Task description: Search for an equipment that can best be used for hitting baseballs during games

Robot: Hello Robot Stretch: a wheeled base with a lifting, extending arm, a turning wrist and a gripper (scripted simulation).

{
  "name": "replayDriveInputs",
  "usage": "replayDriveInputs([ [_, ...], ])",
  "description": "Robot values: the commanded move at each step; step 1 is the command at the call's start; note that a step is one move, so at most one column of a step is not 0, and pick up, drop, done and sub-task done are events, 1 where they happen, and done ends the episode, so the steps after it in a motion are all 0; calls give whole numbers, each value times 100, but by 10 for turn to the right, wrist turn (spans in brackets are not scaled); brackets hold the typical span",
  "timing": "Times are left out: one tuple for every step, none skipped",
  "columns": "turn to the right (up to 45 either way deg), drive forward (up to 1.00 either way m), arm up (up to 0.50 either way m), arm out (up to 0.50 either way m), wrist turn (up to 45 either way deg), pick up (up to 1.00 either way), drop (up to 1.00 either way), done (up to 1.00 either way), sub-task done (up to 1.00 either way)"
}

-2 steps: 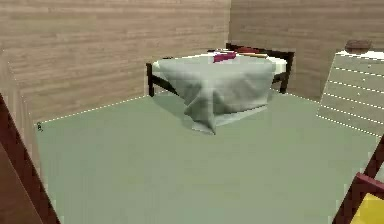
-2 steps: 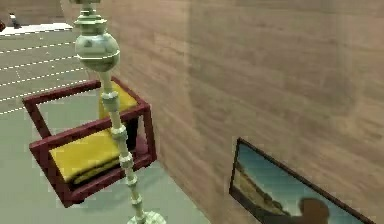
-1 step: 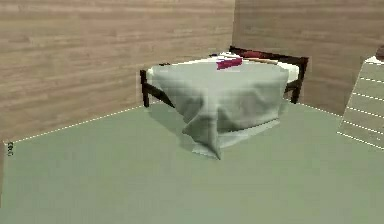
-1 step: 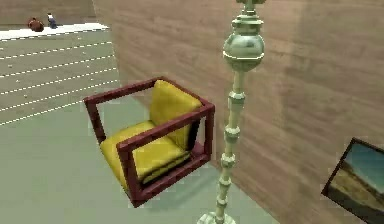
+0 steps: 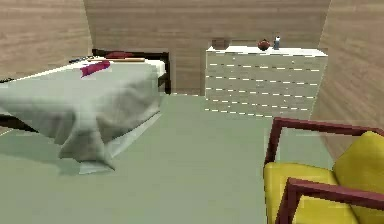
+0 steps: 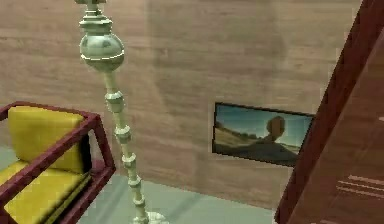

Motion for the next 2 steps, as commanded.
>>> replayDriveInputs([
  [0,100,0,0,0,0,0,0,0],
  [0,100,0,0,0,0,0,0,0],
])
